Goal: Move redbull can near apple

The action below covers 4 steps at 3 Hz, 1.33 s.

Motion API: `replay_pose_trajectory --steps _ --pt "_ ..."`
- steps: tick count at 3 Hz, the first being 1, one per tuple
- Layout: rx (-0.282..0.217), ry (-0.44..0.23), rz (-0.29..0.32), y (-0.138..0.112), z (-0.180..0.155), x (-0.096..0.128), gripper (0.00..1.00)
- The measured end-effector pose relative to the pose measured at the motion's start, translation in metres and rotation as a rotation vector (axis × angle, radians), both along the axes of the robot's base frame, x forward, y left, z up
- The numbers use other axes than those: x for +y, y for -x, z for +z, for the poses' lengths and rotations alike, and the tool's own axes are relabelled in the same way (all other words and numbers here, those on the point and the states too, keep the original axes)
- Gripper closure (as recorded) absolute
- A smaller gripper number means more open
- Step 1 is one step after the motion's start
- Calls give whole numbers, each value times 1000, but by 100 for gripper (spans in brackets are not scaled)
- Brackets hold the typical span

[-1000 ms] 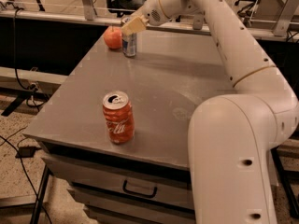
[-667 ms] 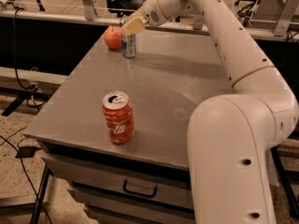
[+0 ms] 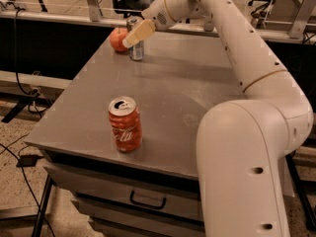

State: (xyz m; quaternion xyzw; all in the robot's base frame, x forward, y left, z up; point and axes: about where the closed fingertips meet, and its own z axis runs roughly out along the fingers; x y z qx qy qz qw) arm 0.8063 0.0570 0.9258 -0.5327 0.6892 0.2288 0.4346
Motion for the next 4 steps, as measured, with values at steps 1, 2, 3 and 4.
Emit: replay_pose_trajectory --steps 1,2,3,4 --pt "0 0 0 0 0 0 0" --pt "-19 47 0 1 4 -6 0" --pt "-59 127 -6 4 22 -22 0" --pt "-86 218 -22 13 46 -50 0"
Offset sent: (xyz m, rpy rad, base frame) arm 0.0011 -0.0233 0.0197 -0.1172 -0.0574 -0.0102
